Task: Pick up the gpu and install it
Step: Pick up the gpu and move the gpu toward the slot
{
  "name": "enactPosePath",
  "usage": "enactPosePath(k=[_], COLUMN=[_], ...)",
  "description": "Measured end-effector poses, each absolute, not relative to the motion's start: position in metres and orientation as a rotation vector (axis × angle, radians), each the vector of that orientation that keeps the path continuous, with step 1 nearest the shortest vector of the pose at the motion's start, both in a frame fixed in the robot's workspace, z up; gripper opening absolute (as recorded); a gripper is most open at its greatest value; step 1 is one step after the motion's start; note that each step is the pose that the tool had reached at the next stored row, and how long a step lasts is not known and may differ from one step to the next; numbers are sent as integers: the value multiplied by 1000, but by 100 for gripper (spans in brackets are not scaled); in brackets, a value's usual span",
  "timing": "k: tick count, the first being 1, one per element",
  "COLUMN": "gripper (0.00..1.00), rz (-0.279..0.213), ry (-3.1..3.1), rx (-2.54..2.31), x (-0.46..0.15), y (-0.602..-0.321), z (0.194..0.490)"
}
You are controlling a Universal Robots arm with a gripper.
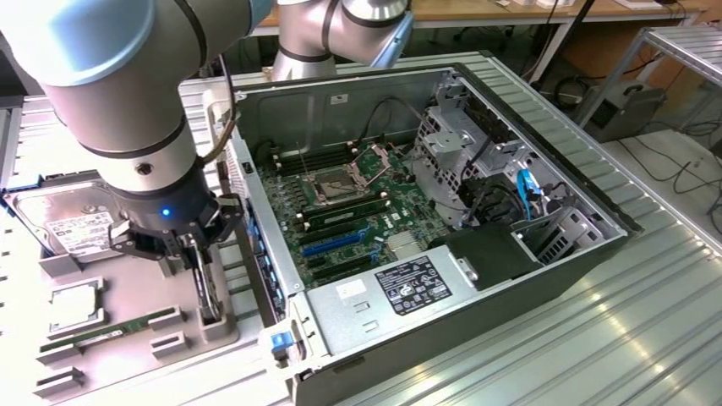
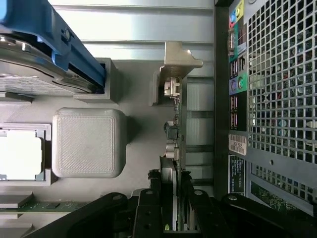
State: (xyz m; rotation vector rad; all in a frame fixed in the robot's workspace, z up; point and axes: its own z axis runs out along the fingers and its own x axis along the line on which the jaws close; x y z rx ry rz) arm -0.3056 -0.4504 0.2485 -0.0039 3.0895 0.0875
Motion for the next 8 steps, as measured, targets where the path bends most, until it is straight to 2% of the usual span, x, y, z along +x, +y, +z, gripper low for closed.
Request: enactPosePath(k=[5, 8], gripper=[26, 26], rz=[88, 88], ry=[3090, 3090], rx=[-11, -14], x=[-305, -305], y=[-450, -451], z=[266, 296])
